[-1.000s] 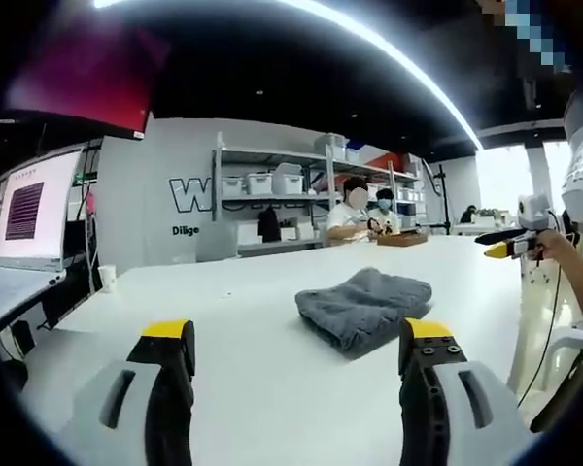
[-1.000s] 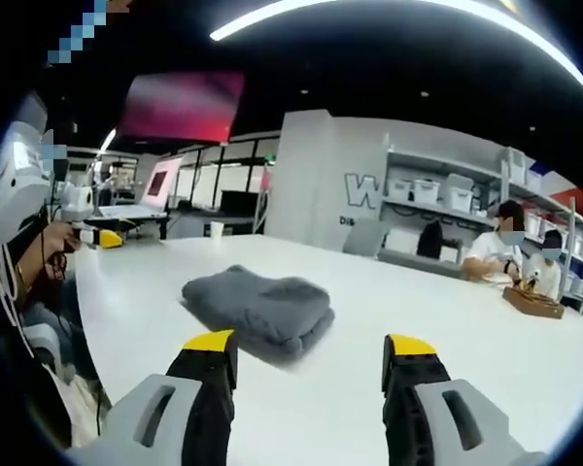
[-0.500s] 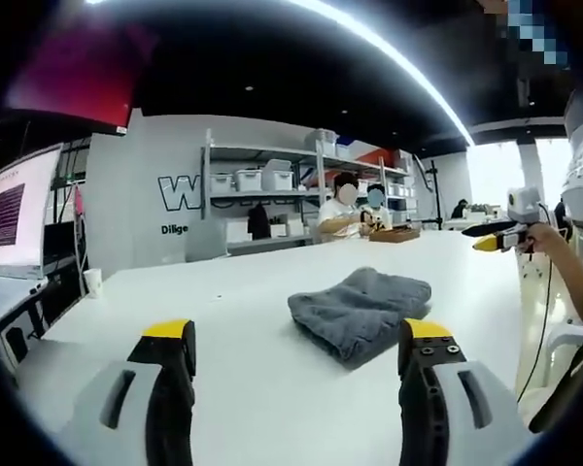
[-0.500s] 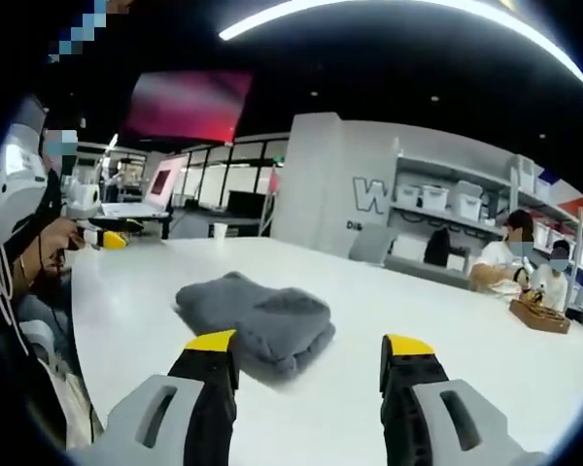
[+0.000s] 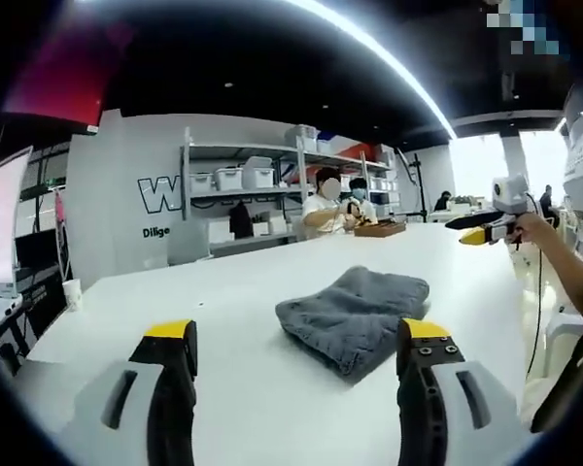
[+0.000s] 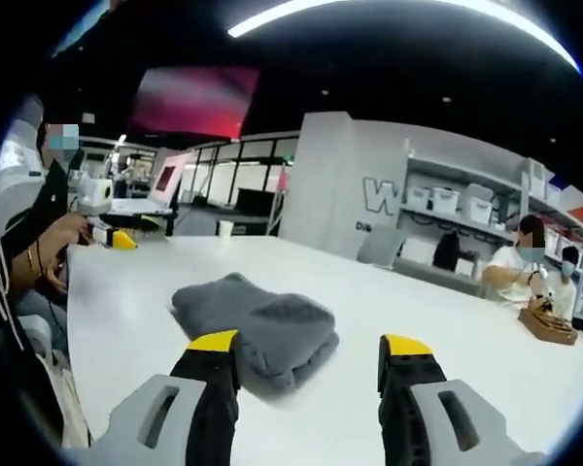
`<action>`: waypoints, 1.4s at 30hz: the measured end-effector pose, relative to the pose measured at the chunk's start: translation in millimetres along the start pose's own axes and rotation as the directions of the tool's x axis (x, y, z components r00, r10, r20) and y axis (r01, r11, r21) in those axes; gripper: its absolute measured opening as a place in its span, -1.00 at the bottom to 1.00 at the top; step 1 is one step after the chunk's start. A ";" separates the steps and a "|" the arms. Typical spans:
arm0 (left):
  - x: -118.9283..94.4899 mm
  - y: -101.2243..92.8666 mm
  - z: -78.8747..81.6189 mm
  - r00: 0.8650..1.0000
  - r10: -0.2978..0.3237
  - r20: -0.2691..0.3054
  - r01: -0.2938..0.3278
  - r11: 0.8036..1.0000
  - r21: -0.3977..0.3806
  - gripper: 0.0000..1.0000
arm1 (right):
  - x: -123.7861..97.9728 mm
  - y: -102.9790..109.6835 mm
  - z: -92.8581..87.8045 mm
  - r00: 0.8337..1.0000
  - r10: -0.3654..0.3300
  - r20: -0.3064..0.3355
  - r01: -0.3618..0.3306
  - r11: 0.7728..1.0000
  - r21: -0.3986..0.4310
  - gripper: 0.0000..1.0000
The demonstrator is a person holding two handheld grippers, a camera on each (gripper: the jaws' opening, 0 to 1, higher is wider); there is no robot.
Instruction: Open the folded towel by lifting each exposed corner and separating the folded layers until the towel lies flat within the target outline without major curled edges
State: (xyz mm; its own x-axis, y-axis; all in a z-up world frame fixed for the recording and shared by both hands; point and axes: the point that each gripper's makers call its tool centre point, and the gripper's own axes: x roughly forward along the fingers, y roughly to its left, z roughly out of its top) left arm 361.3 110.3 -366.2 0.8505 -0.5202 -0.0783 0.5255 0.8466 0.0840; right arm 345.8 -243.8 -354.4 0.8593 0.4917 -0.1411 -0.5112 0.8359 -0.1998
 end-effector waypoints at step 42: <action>88.8 -3.2 -30.7 0.987 -0.147 -0.066 0.146 0.989 -0.015 0.56 | 105.6 8.7 -14.3 0.986 0.145 -0.086 -0.149 0.988 -0.032 -0.09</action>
State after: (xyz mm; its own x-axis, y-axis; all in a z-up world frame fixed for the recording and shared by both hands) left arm 434.5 64.8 -404.0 0.7606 -0.6304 -0.1549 0.6439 0.7630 0.0565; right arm 431.8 -188.0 -384.9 0.7709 0.5853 -0.2512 -0.6336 0.7453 -0.2077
